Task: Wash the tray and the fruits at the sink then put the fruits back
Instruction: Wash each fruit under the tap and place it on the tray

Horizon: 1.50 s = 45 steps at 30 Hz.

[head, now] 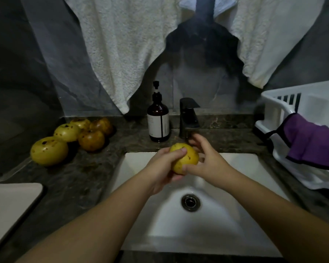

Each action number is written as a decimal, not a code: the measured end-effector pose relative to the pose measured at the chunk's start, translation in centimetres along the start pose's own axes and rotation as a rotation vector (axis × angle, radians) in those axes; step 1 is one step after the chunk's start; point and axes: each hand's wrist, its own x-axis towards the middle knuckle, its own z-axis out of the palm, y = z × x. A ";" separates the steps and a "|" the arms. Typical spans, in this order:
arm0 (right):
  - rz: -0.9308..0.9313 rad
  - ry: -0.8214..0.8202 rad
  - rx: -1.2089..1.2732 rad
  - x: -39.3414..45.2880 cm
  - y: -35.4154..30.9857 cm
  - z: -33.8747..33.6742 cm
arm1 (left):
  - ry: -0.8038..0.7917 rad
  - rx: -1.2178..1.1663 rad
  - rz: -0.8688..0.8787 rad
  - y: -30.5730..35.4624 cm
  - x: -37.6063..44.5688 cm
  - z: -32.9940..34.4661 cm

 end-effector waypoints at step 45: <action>0.006 0.255 -0.146 6.5 -4.6 -3.5 | -0.074 -0.030 0.154 -0.8 1.4 0.6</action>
